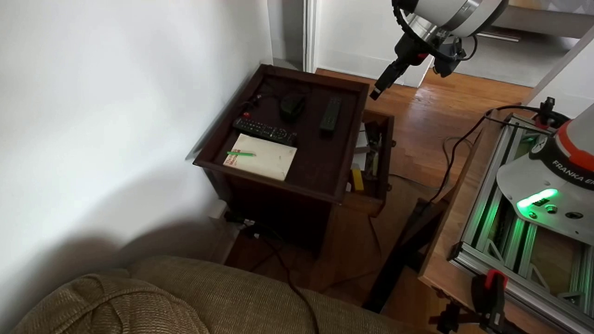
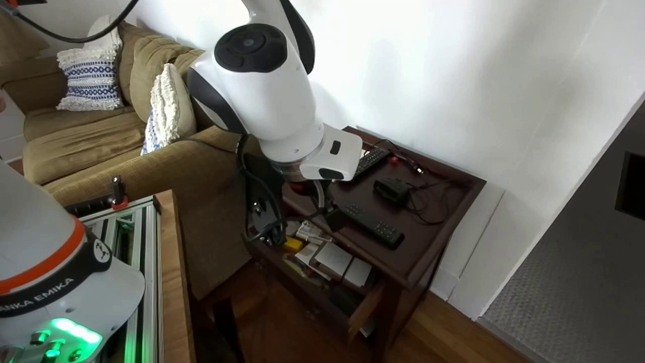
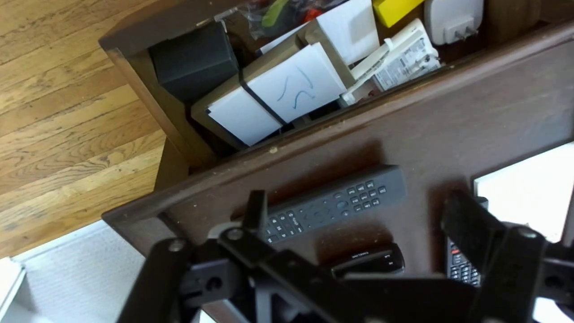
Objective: Open the top drawer
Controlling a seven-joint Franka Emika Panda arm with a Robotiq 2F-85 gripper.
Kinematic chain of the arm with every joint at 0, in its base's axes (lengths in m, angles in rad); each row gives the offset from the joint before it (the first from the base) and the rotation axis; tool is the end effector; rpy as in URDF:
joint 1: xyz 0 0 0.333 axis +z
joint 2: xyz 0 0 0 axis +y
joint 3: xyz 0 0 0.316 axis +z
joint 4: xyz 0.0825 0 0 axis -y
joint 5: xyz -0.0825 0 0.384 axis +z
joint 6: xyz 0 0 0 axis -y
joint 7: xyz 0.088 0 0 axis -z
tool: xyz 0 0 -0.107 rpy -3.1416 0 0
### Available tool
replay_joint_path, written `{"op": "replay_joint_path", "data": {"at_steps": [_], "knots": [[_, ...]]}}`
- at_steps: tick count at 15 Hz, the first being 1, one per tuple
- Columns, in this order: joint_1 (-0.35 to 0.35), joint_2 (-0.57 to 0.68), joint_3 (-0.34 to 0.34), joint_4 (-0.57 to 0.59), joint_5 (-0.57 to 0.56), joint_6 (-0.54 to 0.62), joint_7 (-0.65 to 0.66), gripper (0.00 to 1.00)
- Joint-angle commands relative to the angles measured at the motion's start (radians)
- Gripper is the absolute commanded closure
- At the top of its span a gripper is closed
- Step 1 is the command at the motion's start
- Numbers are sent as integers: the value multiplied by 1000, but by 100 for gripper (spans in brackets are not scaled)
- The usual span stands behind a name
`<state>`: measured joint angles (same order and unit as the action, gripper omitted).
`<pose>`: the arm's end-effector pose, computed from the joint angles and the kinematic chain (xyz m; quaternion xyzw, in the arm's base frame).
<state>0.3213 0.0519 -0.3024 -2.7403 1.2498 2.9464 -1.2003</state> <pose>0.3704 -0.0571 0.2060 -0.9861 -0.0024 -0.1408 0.0883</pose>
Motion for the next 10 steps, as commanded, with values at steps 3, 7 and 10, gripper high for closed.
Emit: {"op": "replay_joint_path", "data": {"at_steps": [3,7,10], "knots": [[24,-47,-3,-3,-147,-12,152,0],[20,-49,2,-3,-158,0,149,0],[20,-76,2,-17,-168,0,157,0]]}}
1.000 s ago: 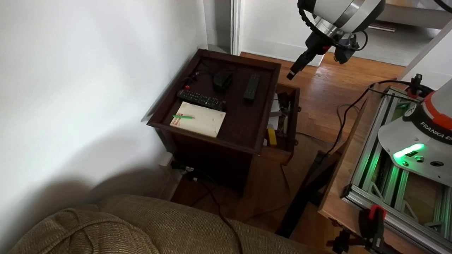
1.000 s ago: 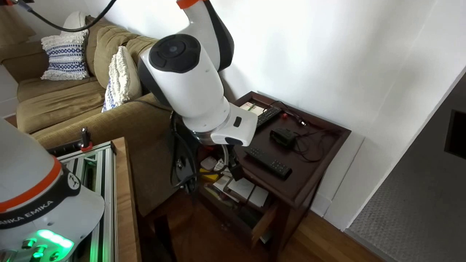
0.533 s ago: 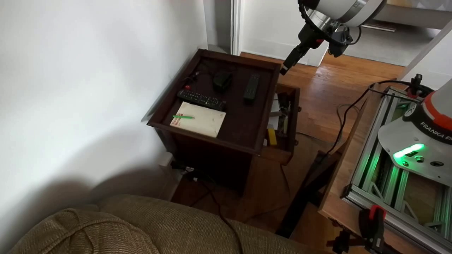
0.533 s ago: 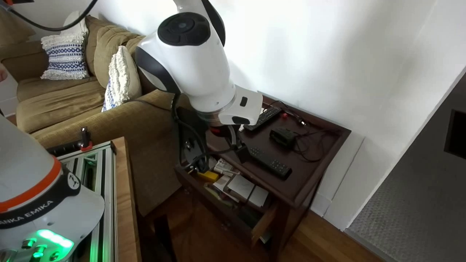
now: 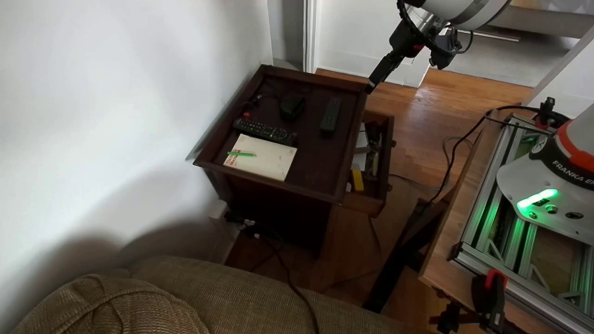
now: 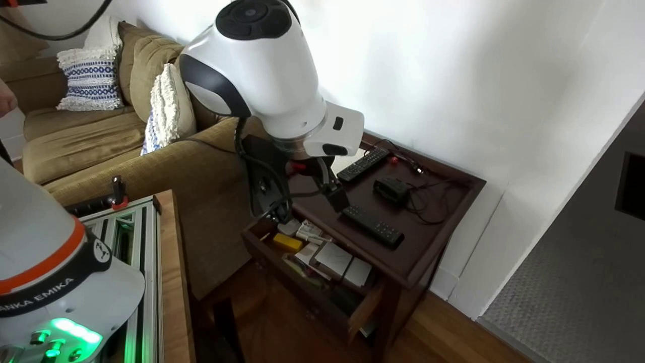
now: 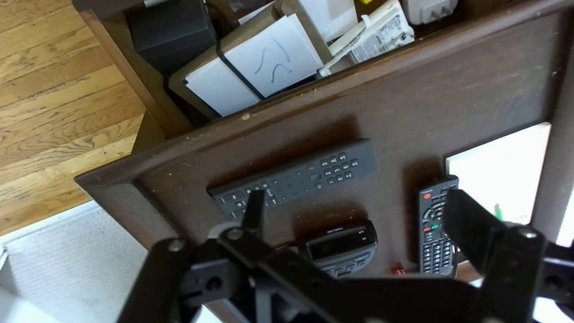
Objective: Open the top drawer
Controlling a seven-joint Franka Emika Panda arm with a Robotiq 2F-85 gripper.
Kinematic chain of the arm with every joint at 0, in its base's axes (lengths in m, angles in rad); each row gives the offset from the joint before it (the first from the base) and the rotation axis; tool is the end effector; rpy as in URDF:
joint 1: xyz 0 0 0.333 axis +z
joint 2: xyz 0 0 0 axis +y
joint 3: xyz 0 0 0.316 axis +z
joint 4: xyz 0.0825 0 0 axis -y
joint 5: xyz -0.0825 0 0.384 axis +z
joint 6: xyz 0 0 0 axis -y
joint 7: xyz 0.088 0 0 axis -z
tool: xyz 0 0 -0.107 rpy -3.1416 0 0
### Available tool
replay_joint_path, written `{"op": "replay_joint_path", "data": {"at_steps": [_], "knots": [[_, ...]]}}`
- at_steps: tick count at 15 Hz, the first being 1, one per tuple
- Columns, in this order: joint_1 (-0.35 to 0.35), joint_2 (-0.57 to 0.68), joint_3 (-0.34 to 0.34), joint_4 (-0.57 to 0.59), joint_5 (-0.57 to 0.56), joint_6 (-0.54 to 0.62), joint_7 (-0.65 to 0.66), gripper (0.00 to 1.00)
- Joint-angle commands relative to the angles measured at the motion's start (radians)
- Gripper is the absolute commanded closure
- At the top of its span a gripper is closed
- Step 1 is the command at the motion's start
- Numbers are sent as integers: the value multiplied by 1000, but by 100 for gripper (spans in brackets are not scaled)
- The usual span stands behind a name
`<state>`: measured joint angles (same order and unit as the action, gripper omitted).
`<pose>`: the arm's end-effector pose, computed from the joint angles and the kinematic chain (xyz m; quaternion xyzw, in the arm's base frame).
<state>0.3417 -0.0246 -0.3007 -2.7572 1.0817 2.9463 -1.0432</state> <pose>0.3818 -0.0415 0.2308 -0.9836 -0.0181 -0.1532 0.0940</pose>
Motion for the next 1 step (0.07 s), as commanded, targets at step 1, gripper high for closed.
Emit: {"op": "replay_joint_path", "data": {"at_steps": [1], "knots": [[0,-3,0,-1,-1,0,0,0]]}}
